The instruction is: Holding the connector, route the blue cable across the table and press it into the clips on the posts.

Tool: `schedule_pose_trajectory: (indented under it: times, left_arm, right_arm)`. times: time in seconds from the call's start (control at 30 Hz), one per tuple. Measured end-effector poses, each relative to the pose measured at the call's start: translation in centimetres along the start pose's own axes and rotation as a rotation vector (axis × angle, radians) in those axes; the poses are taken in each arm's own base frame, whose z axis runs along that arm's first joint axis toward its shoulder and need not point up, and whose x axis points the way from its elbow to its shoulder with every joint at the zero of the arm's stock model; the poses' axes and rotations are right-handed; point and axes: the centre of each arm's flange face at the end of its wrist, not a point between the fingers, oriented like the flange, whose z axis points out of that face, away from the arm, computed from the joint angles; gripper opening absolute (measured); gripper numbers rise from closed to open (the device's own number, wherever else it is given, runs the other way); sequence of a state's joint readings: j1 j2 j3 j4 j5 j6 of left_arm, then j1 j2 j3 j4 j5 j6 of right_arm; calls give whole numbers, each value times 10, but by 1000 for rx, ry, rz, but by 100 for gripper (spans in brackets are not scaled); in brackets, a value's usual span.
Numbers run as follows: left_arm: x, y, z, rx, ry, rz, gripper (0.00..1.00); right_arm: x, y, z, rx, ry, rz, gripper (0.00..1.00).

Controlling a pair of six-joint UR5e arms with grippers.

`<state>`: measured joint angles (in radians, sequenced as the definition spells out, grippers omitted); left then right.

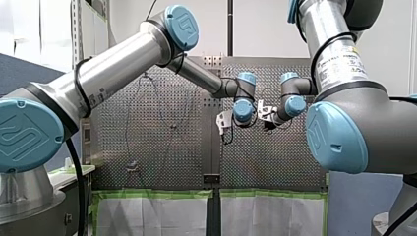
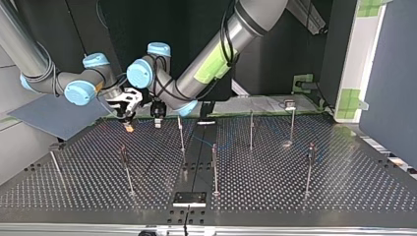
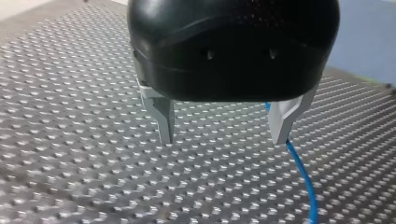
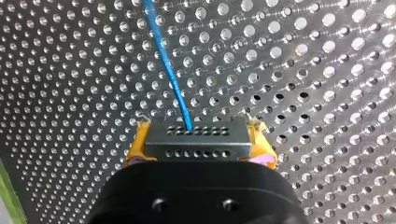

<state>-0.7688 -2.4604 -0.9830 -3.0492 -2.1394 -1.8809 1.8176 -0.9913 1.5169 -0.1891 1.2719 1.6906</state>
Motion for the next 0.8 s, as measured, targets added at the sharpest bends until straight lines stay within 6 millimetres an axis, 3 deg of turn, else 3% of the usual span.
schedule_pose_trajectory:
  times: [0.47, 0.8]
  left_arm:
    - [10, 4, -1, -13, 34, 14, 100]
    - [12, 5, 13, 12, 0, -15, 100]
  right_arm:
    - [0, 2, 0, -3, 0, 1, 0]
    - [0, 1, 0, 14, -2, 2, 0]
